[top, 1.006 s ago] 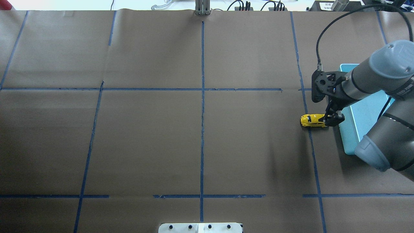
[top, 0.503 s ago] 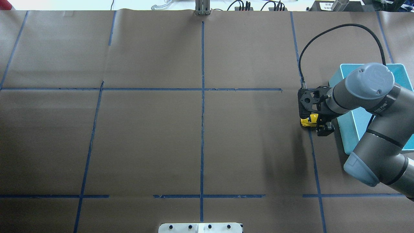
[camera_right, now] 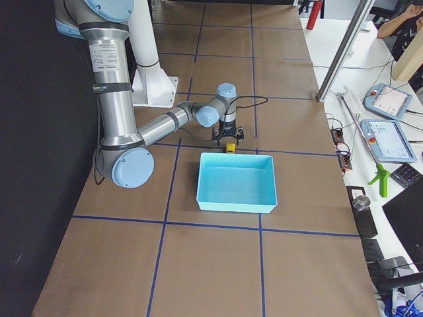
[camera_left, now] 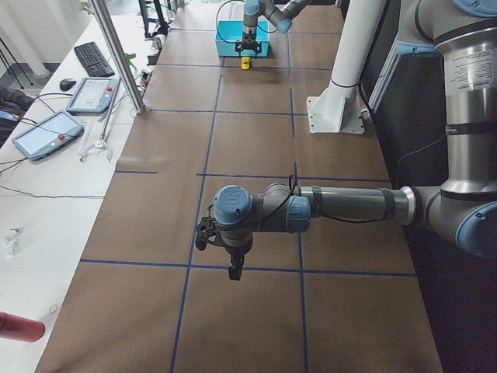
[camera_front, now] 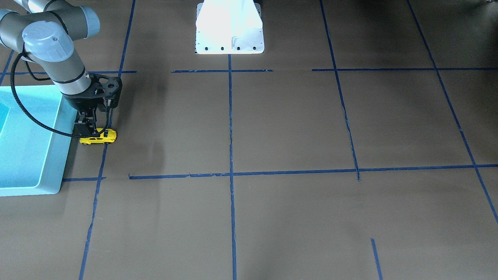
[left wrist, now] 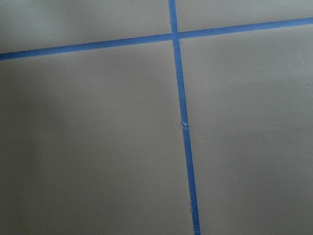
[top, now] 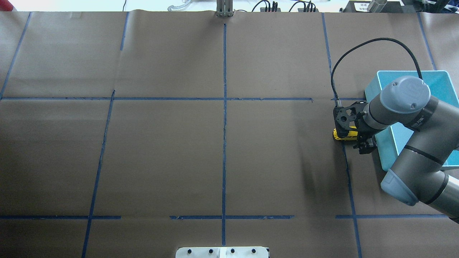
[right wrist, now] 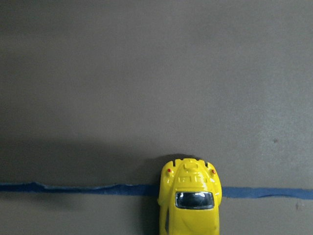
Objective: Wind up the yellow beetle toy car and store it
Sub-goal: 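Close the right gripper on the yellow car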
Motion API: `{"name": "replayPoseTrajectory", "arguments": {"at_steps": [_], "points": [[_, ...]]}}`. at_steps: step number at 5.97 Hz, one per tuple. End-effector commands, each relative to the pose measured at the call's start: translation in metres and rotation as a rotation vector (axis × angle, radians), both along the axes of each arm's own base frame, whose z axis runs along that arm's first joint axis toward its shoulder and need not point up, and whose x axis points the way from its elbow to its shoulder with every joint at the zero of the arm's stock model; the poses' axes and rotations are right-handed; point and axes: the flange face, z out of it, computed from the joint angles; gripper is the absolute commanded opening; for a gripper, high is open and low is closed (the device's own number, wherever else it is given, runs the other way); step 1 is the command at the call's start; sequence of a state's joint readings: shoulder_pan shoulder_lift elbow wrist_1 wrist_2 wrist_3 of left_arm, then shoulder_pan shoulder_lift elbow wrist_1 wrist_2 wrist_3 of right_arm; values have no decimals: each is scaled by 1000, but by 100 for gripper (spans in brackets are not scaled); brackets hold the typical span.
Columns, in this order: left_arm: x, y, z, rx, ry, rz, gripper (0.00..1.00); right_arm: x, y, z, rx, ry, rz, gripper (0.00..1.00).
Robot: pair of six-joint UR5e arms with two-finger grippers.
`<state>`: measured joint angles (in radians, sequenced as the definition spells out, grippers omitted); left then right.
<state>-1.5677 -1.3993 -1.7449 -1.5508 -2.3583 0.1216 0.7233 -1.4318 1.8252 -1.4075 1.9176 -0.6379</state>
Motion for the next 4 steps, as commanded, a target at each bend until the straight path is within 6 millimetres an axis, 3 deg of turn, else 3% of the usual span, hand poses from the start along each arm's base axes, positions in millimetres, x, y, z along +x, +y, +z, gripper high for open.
{"name": "replayPoseTrajectory", "arguments": {"at_steps": [1, 3, 4], "points": [[0, 2, 6, -12, -2, 0, 100, -6, -3, 14, -8, 26, -7, 100], [0, 0, 6, -12, -2, 0, 100, -9, -9, 6, 23, 30, 7, 99], [0, 0, 6, -12, -2, 1, 100, -9, -10, 5, 32, 36, 14, 70]]}}
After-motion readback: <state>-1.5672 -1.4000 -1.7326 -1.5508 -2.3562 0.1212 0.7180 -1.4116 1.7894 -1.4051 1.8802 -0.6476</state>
